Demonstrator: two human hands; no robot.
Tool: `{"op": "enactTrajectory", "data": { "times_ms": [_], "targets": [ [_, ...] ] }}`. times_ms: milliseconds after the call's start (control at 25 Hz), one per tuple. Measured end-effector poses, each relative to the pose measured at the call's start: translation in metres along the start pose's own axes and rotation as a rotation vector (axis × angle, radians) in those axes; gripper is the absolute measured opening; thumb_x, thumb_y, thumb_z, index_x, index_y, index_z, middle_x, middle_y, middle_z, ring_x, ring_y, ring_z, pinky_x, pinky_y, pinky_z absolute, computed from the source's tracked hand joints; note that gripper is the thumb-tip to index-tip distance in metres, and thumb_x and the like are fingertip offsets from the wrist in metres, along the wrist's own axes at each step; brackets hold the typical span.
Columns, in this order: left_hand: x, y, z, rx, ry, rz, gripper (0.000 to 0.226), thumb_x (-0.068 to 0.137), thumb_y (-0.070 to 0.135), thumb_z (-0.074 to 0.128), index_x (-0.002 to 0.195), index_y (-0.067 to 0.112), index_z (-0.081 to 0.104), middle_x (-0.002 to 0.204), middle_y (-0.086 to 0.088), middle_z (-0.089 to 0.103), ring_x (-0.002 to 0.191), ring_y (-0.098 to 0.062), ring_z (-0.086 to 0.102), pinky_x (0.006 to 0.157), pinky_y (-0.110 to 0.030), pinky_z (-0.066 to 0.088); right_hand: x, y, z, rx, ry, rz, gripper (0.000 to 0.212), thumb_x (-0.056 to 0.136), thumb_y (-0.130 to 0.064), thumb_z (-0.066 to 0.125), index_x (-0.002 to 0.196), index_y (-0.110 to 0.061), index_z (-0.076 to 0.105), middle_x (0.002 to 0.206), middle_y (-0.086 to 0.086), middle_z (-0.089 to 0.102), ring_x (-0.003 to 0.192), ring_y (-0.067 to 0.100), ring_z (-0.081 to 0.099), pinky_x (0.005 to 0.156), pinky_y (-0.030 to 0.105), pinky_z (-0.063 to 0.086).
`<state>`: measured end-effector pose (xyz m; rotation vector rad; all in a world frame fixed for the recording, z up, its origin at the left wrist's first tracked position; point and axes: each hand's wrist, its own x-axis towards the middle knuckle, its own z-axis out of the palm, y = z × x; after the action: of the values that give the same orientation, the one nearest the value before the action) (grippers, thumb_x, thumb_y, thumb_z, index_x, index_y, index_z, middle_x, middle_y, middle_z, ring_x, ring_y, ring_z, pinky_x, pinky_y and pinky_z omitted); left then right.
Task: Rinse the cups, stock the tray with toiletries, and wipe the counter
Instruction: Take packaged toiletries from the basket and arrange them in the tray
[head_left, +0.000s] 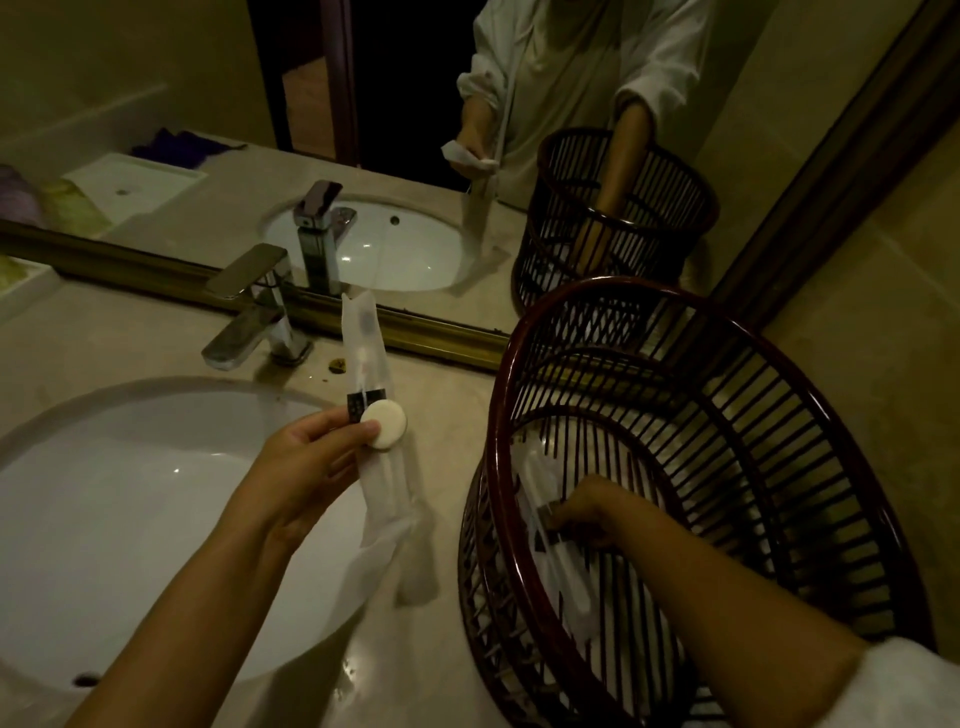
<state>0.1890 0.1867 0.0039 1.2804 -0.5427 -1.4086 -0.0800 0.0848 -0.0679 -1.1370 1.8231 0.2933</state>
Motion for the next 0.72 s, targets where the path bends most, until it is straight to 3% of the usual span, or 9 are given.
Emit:
{"op": "enactTrajectory", "data": {
  "times_ms": [120,200,360,440,520,640,720],
  "targets": [
    [-0.001,-0.001,0.004,0.011,-0.005,-0.001,0.017,0.083,0.002,0.055,0.096,0.009,0.063,0.099,-0.012,0.065,0.093,-0.023,0.063,0.074,-0.03,0.049,0.002,-0.002,0.0,0.108,-0.048,0.062,0.023,0.079,-0.01,0.069,0.093,-0.001,0.054,0.094,0.011,0.058,0.089,0.022,0.053,0.077,0.028,0.05],
    [-0.002,-0.001,0.003,0.013,-0.008,0.003,0.017,0.083,0.002,0.055,0.096,0.009,0.064,0.099,-0.011,0.066,0.093,-0.023,0.063,0.074,-0.03,0.049,0.002,-0.004,0.002,0.184,-0.117,0.117,0.012,0.082,-0.006,0.064,0.082,-0.003,0.053,0.082,0.01,0.054,0.078,0.019,0.055,0.069,0.027,0.052],
    [-0.003,-0.002,-0.001,0.011,-0.001,-0.001,0.019,0.082,0.003,0.056,0.098,0.01,0.064,0.102,-0.012,0.066,0.095,-0.024,0.063,0.075,-0.031,0.049,0.009,-0.007,0.013,0.151,-0.021,0.125,0.021,0.076,-0.003,0.07,0.084,-0.005,0.05,0.079,0.014,0.057,0.062,0.02,0.06,0.05,0.028,0.055],
    [-0.003,-0.004,-0.003,0.006,0.011,-0.004,0.019,0.082,0.003,0.056,0.097,0.01,0.065,0.102,-0.013,0.066,0.095,-0.024,0.063,0.075,-0.031,0.049,0.008,-0.009,0.022,0.042,0.085,0.088,0.033,0.072,-0.01,0.075,0.096,-0.005,0.052,0.077,0.014,0.058,0.058,0.02,0.06,0.042,0.026,0.05],
    [-0.004,-0.005,-0.005,0.002,0.021,-0.005,0.019,0.081,0.003,0.057,0.096,0.011,0.065,0.103,-0.013,0.067,0.096,-0.024,0.063,0.074,-0.031,0.049,0.008,-0.006,0.028,-0.044,0.181,0.027,0.047,0.072,-0.02,0.076,0.108,-0.003,0.052,0.089,0.012,0.06,0.068,0.02,0.061,0.045,0.023,0.046],
    [-0.004,-0.005,-0.006,-0.002,0.025,-0.003,0.019,0.08,0.004,0.058,0.096,0.011,0.065,0.103,-0.012,0.067,0.096,-0.024,0.063,0.074,-0.031,0.049,0.013,0.001,0.025,0.061,0.235,-0.11,0.041,0.072,-0.014,0.073,0.109,-0.004,0.058,0.105,0.011,0.064,0.1,0.025,0.06,0.066,0.025,0.048],
    [-0.005,-0.003,-0.006,0.002,0.03,0.003,0.017,0.081,0.004,0.058,0.094,0.012,0.065,0.102,-0.012,0.067,0.095,-0.023,0.063,0.074,-0.031,0.049,0.012,-0.001,0.012,0.116,0.223,-0.145,0.023,0.073,-0.009,0.071,0.093,-0.007,0.061,0.094,0.01,0.062,0.092,0.025,0.061,0.078,0.03,0.049]
  ]
}}
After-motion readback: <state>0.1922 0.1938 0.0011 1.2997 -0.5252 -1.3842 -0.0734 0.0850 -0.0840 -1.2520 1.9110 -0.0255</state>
